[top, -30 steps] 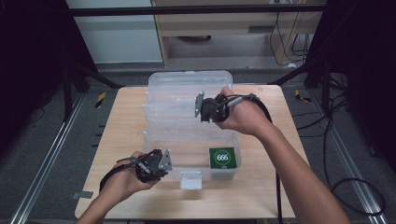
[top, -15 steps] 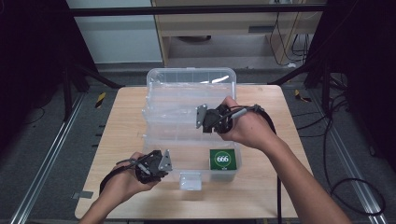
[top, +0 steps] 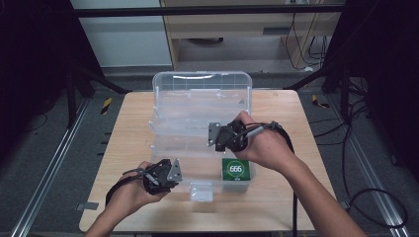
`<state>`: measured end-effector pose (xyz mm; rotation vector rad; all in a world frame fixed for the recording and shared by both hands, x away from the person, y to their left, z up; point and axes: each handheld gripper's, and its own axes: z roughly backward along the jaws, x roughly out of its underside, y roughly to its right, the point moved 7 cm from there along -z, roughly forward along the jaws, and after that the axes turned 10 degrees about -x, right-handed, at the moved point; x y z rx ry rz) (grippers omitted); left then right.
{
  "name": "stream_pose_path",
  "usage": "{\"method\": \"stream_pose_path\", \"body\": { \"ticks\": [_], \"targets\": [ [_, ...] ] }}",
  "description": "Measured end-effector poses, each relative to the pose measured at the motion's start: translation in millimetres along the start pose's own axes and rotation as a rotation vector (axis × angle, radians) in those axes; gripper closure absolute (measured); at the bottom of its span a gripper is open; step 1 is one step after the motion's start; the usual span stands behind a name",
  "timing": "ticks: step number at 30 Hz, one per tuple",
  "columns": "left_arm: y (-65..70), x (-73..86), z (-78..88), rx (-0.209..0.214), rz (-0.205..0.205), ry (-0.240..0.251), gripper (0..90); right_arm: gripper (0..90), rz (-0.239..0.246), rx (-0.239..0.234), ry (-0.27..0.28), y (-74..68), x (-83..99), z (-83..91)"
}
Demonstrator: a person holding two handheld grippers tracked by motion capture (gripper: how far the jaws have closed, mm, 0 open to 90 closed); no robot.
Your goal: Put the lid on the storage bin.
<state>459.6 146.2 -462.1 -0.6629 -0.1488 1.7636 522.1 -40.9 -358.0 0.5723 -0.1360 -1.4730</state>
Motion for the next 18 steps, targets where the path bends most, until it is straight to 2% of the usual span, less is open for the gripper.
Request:
{"method": "stream_pose_path", "body": {
  "ticks": [12, 18],
  "targets": [
    [2.0, -0.7, 0.1, -0.012, 0.014, 0.006, 75.0, 84.5, -0.012, 0.003, 0.036, -16.4, 3.5, 1.9],
    [2.2, -0.6, 0.5, -0.015, 0.02, 0.012, 74.5, 84.4, 0.0, -0.007, 0.042, -20.9, 3.2, 2.0]
  ]
}}
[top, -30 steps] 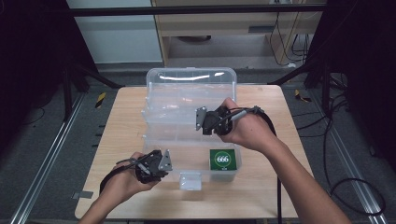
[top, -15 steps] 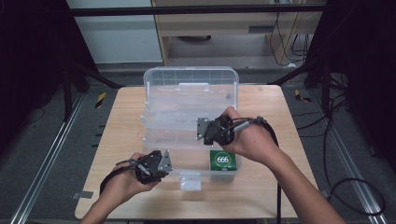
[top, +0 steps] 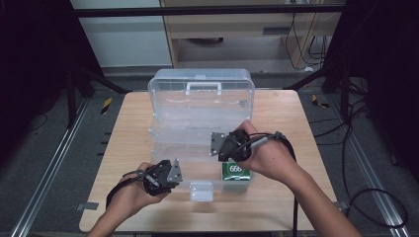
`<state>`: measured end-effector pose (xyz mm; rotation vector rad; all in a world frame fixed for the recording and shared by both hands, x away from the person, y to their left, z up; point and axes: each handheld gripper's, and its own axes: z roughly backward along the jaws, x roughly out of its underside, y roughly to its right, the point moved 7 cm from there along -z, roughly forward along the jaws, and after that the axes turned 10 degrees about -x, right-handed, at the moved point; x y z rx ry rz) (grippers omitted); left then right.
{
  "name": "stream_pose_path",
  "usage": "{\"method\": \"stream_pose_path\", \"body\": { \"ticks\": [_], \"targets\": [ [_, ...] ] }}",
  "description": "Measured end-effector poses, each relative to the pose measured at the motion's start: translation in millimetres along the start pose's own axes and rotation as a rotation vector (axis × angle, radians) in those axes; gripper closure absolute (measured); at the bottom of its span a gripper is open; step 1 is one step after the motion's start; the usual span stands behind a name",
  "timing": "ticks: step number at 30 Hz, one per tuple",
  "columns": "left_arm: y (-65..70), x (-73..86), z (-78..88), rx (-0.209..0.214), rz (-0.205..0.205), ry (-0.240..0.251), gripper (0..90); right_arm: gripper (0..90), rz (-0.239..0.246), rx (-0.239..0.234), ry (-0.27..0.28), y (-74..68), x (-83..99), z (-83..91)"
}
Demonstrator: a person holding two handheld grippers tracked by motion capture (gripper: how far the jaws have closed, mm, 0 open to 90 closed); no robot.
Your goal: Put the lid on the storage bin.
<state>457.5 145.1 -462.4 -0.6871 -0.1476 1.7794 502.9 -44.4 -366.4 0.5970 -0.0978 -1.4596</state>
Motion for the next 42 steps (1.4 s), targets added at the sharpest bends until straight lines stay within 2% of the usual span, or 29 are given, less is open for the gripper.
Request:
{"method": "stream_pose_path", "body": {
  "ticks": [4, 14, 18, 20, 25, 27, 30, 32, 34, 37, 38, 40, 42],
  "targets": [
    [-0.5, 0.3, 0.3, -0.003, -0.004, 0.0, 74.5, 84.3, -0.011, -0.006, 0.0, -2.8, 1.4, 0.1],
    [-0.2, 1.0, 0.4, -0.002, -0.001, 0.012, 74.1, 83.9, 0.006, -0.021, 0.005, -14.3, 4.0, -0.4],
    [0.1, 1.5, 0.5, -0.004, -0.002, 0.017, 73.8, 84.0, -0.008, -0.034, 0.013, -19.2, 5.7, -0.7],
    [-0.1, 1.6, 0.5, -0.002, 0.001, 0.017, 73.7, 83.8, 0.004, -0.034, 0.014, -19.3, 5.5, -0.8],
    [-0.1, 2.6, 0.8, -0.005, -0.005, 0.023, 73.4, 83.7, -0.002, -0.041, 0.013, -19.4, 6.1, -0.5],
    [-0.4, 3.0, 2.1, -0.007, 0.003, 0.034, 70.5, 83.7, 0.0, -0.041, 0.01, -19.6, 6.2, -0.3],
    [-1.5, 3.4, 14.0, -0.006, 0.031, 0.094, 62.3, 83.6, 0.0, -0.044, 0.013, -19.5, 6.7, -0.2],
    [-2.1, 2.8, 28.2, 0.01, 0.099, 0.161, 53.6, 83.4, 0.003, -0.042, 0.011, -19.4, 7.0, 0.2],
    [-5.7, 3.4, 45.8, 0.035, 0.147, 0.226, 50.6, 83.3, 0.004, -0.041, 0.011, -19.7, 7.1, 0.1],
    [-17.6, 5.9, 70.7, 0.077, 0.244, 0.317, 53.8, 83.1, 0.006, -0.038, 0.011, -19.9, 7.1, 0.1],
    [-24.0, 7.7, 77.5, 0.081, 0.276, 0.335, 57.4, 83.0, 0.005, -0.037, 0.012, -20.2, 7.1, 0.1],
    [-40.5, 12.8, 87.7, 0.064, 0.332, 0.347, 63.5, 82.8, 0.008, -0.036, 0.013, -20.2, 7.3, 0.1],
    [-59.6, 20.2, 93.6, 0.028, 0.381, 0.33, 72.1, 82.7, 0.008, -0.033, 0.014, -20.3, 7.4, 0.1]
  ]
}}
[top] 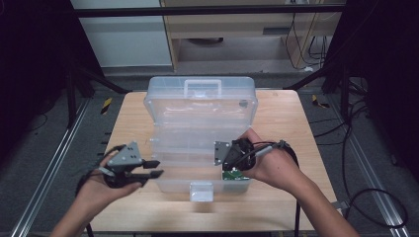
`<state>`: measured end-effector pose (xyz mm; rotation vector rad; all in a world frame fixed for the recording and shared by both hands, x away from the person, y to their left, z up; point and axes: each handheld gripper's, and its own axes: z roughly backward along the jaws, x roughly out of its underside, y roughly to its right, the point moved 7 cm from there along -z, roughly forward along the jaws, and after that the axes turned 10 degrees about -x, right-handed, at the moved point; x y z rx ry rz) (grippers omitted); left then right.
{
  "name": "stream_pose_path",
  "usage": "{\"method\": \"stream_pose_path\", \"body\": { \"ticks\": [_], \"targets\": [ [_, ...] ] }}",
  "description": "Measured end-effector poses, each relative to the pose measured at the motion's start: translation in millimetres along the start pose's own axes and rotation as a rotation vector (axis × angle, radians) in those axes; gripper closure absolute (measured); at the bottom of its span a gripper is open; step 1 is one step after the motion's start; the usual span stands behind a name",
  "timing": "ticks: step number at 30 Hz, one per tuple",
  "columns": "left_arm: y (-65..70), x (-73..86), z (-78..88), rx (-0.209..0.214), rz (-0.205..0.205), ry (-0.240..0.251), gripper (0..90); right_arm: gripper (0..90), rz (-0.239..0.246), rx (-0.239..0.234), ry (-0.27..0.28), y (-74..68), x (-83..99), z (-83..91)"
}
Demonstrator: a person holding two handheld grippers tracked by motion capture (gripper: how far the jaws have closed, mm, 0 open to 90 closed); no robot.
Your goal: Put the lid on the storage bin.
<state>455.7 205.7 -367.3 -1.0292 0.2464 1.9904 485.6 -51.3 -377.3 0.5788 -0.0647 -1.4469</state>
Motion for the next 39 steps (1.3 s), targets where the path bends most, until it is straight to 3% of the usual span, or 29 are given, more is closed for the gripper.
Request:
{"method": "stream_pose_path", "body": {
  "ticks": [4, 8, 16, 28, 39],
  "targets": [
    [-33.6, -5.9, 6.8, -0.035, 0.105, 0.013, 84.6, 82.5, 0.001, 0.004, -0.002, -0.6, 0.0, 0.0],
    [-54.6, -14.0, 1.0, -0.054, 0.162, 0.004, 89.9, 82.2, -0.003, 0.006, -0.002, -1.6, -0.2, -0.4],
    [-79.0, -38.3, -10.5, -0.078, 0.197, -0.002, 90.0, 82.1, 0.002, 0.007, 0.004, -2.8, 1.0, -0.3],
    [-92.4, -44.3, -17.0, -0.068, 0.256, -0.005, 90.0, 81.9, 0.005, 0.01, 0.008, -4.2, 1.8, -0.6],
    [-97.2, -47.5, -16.7, -0.066, 0.265, -0.005, 90.0, 81.6, 0.002, 0.01, 0.013, -8.5, 2.8, -1.6]
  ]
}}
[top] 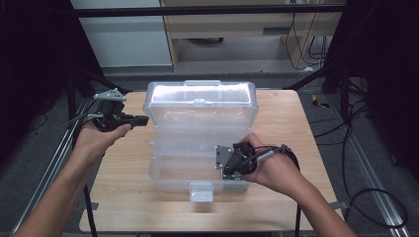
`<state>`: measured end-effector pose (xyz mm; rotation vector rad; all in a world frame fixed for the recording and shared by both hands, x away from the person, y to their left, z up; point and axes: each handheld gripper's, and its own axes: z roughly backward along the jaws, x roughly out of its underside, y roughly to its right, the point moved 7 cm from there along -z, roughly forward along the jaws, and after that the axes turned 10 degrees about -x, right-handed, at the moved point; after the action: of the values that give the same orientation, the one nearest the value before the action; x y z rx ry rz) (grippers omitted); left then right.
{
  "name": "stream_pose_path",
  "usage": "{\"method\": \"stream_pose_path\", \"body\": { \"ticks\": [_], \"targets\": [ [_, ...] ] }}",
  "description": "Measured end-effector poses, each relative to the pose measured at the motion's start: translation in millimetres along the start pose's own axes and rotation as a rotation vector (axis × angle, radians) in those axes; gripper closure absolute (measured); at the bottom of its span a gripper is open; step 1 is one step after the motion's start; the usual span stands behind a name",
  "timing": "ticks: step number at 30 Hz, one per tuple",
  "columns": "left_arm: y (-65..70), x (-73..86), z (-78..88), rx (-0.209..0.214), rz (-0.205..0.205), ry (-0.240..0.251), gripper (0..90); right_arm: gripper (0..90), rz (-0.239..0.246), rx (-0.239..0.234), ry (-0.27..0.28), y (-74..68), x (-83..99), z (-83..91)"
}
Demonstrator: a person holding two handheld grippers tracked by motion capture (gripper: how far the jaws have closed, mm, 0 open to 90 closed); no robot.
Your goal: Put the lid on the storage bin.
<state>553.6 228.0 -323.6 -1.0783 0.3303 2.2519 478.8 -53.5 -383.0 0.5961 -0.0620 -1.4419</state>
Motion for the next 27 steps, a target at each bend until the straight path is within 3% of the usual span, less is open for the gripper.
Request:
{"method": "stream_pose_path", "body": {
  "ticks": [15, 27],
  "targets": [
    [0.4, 4.2, 3.2, 0.003, 0.015, -0.012, 90.0, 81.7, 0.002, -0.021, 0.006, -5.1, 1.3, -1.8],
    [5.3, 3.5, 3.9, 0.008, 0.003, -0.019, 90.0, 81.4, -0.008, -0.028, 0.014, -6.9, 1.7, -2.5]
  ]
}}
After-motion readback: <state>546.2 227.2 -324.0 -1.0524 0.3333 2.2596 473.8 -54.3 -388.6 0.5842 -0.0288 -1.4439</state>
